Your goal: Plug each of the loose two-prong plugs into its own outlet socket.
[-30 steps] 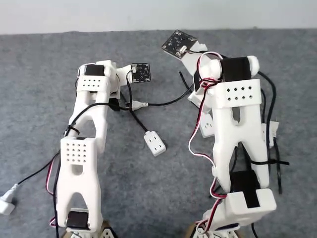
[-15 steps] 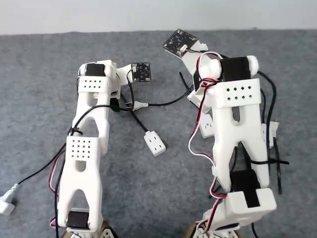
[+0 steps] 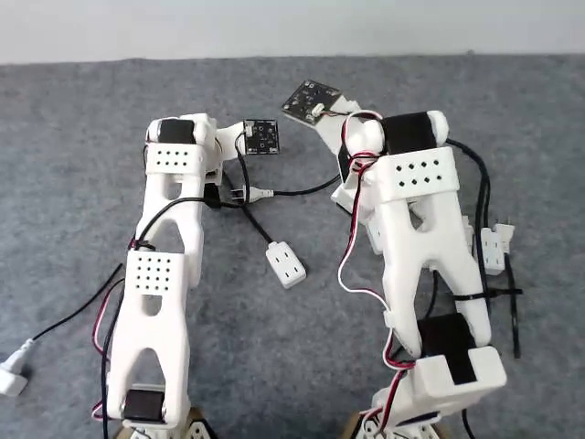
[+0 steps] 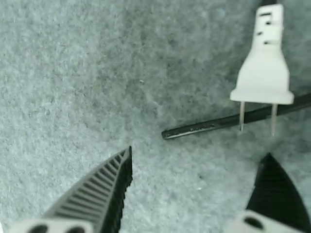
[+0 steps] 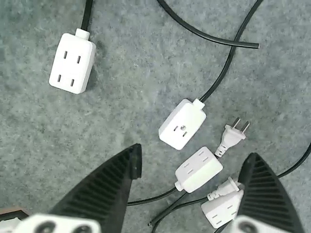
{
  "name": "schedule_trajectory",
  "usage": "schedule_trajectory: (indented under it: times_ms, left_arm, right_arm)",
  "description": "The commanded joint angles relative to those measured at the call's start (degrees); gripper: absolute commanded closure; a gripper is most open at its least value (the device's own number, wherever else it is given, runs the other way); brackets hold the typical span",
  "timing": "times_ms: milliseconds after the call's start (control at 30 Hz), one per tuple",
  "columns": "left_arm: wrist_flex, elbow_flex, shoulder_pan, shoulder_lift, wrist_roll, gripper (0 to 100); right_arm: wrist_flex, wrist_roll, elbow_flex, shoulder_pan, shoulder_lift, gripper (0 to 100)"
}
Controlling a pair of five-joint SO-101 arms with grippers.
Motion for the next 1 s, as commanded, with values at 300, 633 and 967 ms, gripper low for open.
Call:
schedule_trajectory:
  times_ms: [300, 633, 967]
  left_arm:
    - [12.57, -18.77, -3.69, -3.69, 16.44, 61]
    - [16.7, -17.89, -3.43, -24.62, 35.69, 61]
    - [16.62, 1.01, 4.66, -55.47, 46.59, 61]
  right_arm:
    - [-1.71, -4.57, 1.41, -0.22, -5.49, 68.6]
    - [3.03, -12.84, 0.62, -3.74, -22.9, 68.6]
    - [4.79, -16.53, 0.79, -3.65, -34.15, 68.6]
